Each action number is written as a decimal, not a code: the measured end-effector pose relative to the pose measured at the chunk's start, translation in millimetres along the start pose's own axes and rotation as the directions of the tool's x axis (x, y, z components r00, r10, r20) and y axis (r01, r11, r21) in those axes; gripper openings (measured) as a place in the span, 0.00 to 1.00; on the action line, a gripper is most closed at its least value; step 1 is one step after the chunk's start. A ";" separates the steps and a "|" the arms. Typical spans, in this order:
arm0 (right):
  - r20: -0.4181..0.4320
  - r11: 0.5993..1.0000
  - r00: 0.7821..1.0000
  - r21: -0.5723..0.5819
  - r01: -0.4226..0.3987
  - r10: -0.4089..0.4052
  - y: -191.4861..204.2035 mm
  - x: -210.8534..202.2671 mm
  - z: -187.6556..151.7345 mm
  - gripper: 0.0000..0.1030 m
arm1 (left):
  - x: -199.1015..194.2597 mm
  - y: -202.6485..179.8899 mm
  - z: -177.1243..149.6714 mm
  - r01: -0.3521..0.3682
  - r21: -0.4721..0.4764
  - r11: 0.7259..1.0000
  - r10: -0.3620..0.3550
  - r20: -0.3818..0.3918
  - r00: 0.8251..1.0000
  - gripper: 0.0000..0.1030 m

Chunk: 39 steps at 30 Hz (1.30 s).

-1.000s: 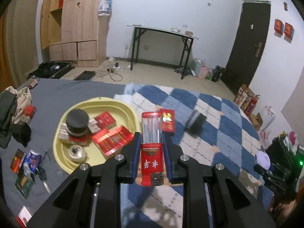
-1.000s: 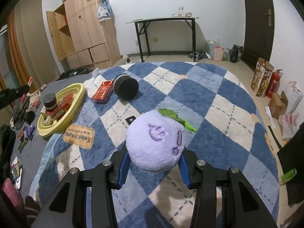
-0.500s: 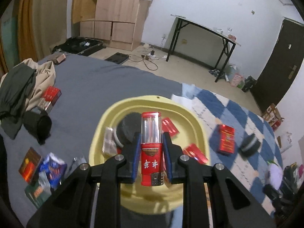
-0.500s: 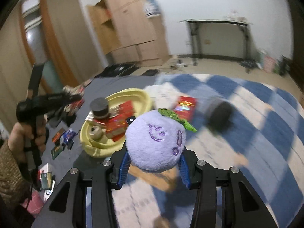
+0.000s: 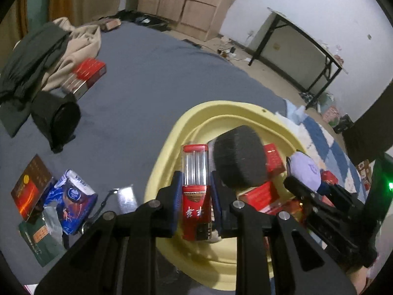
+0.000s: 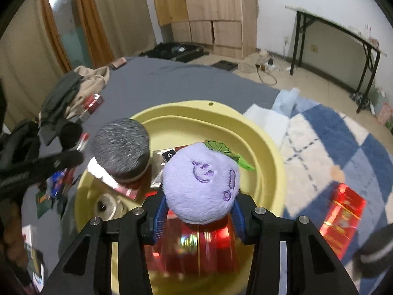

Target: Organize rigid objects

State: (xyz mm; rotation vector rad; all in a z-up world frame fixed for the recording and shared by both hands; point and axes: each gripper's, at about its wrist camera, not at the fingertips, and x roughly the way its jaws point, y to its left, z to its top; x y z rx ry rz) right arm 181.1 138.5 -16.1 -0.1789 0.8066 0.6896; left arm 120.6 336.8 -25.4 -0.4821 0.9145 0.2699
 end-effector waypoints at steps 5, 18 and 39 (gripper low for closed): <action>-0.050 0.999 0.998 -0.035 0.037 -0.039 3.9 35.3 9.4 0.44 | 15.3 -7.7 -5.3 0.005 0.022 1.000 -0.005 -0.027 1.000 0.24; -0.026 0.998 0.999 -0.055 0.027 -0.029 3.8 34.9 7.6 0.72 | 4.8 -7.7 0.3 -0.061 0.001 0.998 0.061 0.043 0.997 0.48; 0.235 0.942 0.939 0.284 0.180 -0.251 -121.3 -276.9 -170.3 1.00 | -95.5 -156.8 -71.4 0.188 0.287 0.939 -0.227 0.106 0.968 1.00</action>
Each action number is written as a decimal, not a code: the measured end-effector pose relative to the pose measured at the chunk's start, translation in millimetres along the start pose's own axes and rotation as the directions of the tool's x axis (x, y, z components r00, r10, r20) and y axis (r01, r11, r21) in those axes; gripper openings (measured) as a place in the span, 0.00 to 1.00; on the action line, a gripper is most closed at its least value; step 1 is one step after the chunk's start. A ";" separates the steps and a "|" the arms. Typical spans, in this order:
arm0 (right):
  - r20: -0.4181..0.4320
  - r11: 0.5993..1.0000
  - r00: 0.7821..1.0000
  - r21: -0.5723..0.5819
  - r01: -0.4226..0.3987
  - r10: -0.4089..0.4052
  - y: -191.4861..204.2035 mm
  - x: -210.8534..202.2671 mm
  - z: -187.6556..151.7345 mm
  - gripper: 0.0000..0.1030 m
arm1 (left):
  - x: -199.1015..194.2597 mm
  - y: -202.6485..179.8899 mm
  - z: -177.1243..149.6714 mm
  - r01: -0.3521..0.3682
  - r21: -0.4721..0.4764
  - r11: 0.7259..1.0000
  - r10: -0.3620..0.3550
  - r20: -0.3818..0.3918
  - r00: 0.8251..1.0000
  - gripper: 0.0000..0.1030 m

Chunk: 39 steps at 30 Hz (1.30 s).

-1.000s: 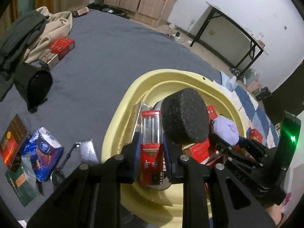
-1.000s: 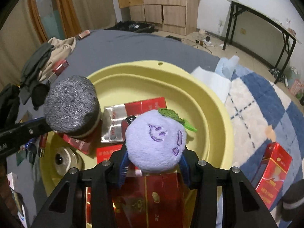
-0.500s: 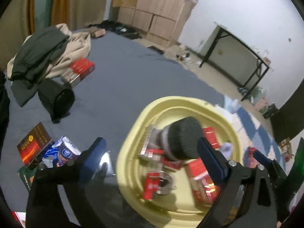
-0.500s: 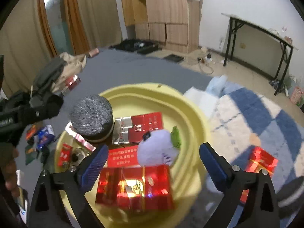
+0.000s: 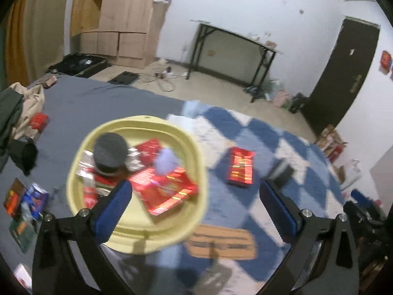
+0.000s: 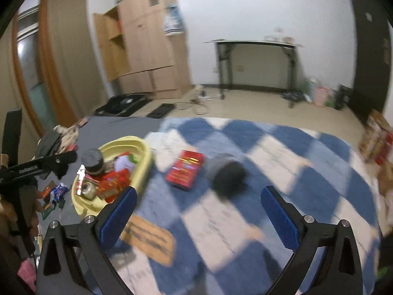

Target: Organize rigid objects

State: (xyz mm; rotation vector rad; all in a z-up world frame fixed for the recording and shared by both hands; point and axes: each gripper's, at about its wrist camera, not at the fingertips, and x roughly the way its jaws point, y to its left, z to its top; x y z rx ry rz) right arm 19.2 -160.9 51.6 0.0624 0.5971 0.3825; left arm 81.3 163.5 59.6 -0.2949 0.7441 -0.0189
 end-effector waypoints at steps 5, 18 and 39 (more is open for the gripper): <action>0.006 0.994 0.996 0.066 0.088 -0.089 -33.7 -64.8 -27.1 1.00 | 5.8 -42.6 -25.5 0.072 0.007 0.997 -0.071 -0.034 0.997 1.00; 0.084 0.995 0.991 0.016 0.101 -0.102 -33.0 -77.2 -75.3 1.00 | -2.3 -67.4 -55.1 0.052 0.100 0.994 -0.048 -0.049 0.998 1.00; -0.056 0.995 0.998 -0.094 -0.041 0.036 -41.1 104.6 -18.7 0.99 | 139.9 -85.5 15.7 0.066 0.222 0.973 -0.007 -0.258 0.966 1.00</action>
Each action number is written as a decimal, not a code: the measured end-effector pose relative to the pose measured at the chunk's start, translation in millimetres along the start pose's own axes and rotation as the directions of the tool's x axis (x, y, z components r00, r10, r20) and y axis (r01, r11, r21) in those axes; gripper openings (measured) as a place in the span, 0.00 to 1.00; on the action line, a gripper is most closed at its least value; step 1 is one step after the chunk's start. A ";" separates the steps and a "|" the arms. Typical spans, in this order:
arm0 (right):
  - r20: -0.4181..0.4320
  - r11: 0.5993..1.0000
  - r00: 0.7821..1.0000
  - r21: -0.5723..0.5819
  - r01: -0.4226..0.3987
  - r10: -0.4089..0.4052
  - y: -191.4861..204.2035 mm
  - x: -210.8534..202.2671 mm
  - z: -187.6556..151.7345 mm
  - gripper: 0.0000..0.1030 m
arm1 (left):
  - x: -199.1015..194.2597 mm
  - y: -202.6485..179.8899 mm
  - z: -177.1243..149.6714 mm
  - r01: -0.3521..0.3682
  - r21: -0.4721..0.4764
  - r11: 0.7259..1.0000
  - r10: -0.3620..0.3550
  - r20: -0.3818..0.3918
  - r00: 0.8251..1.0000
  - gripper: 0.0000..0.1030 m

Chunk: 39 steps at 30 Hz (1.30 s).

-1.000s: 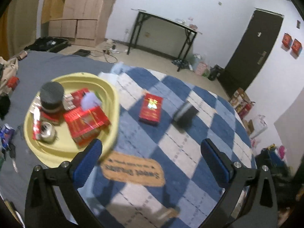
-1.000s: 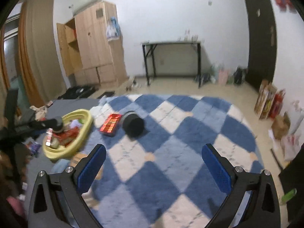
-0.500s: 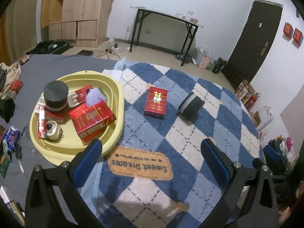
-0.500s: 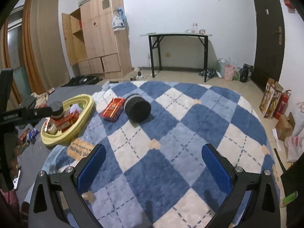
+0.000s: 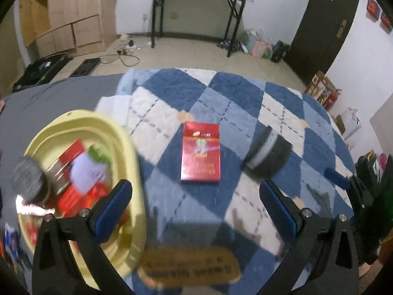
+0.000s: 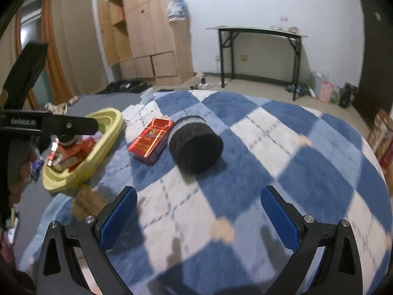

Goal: Organize rigid objects
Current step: 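Grasp the red Diamond pack with the left tool while the right tool grasps the black foam cylinder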

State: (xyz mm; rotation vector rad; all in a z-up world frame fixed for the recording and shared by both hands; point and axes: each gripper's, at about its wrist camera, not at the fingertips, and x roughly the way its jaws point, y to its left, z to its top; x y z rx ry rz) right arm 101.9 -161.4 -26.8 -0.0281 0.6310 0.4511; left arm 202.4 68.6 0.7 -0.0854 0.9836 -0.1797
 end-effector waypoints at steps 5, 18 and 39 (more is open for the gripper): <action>-0.007 0.999 0.999 -0.044 -0.032 0.032 -9.3 53.1 17.4 0.99 | 43.4 -4.4 16.7 -0.005 0.027 1.000 0.006 -0.045 0.999 1.00; -0.050 0.994 0.998 -0.098 -0.044 0.039 -5.9 141.5 34.3 0.72 | 109.5 -14.6 16.8 -0.015 0.042 0.999 0.018 -0.070 0.997 0.77; 0.093 0.999 0.995 0.006 0.046 -0.047 -4.6 -52.2 6.9 0.70 | -106.2 -28.6 -34.7 -0.056 0.077 0.995 0.044 0.151 0.988 0.55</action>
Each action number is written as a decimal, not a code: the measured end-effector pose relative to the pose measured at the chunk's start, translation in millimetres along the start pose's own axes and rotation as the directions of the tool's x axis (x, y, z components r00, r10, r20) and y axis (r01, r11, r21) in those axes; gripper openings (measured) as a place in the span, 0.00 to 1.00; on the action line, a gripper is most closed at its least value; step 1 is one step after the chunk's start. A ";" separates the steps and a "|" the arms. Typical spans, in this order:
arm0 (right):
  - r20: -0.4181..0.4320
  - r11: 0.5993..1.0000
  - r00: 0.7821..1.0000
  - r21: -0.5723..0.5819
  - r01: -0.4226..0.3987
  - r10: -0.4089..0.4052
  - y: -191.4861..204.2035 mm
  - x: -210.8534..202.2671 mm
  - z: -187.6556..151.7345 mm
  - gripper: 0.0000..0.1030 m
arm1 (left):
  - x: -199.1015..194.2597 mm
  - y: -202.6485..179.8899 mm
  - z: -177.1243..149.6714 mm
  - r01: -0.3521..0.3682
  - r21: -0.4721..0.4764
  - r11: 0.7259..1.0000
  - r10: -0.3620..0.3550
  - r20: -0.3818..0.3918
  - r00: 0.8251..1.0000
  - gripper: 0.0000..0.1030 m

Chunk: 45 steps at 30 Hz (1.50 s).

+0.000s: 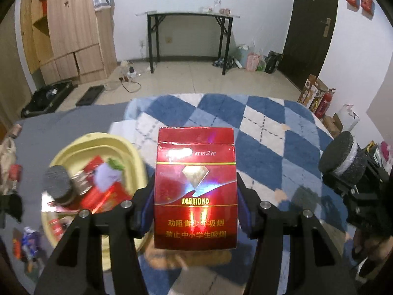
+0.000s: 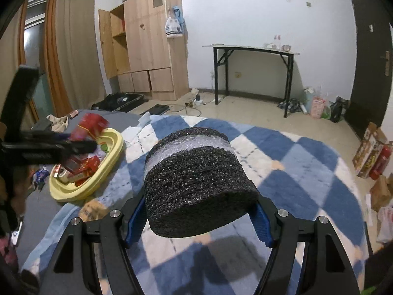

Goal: Organize rigid objects
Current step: 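Grasp the red Diamond pack with the left tool while the right tool grasps the black foam cylinder, then lift the Diamond pack and black foam cylinder and carry both over the yellow tray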

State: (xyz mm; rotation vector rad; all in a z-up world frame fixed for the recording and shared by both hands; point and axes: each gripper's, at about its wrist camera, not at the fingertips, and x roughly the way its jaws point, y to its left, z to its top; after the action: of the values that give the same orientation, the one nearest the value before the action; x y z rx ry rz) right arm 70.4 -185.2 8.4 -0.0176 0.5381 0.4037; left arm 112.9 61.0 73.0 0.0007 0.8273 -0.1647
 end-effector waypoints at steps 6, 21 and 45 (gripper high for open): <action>0.013 0.998 1.000 0.063 -0.002 0.001 -0.5 -73.4 -23.6 0.70 | -60.9 15.8 -38.0 -0.005 -0.016 1.000 0.006 0.046 0.999 0.56; -0.034 0.986 0.992 0.105 0.126 -0.123 4.3 -100.3 -74.9 0.70 | -60.2 38.2 -75.2 -0.067 -0.101 0.993 0.075 0.073 0.995 0.56; -0.103 0.992 0.987 -0.018 0.124 -0.125 41.4 10.2 -43.2 0.70 | -32.1 94.2 -38.3 -0.093 -0.206 0.974 0.115 0.098 0.989 0.56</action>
State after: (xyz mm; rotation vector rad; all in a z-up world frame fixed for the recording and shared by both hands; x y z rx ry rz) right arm 41.3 -148.5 -30.2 -0.0837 0.6343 0.2847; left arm 77.2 161.1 64.6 -0.1537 0.7293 0.0180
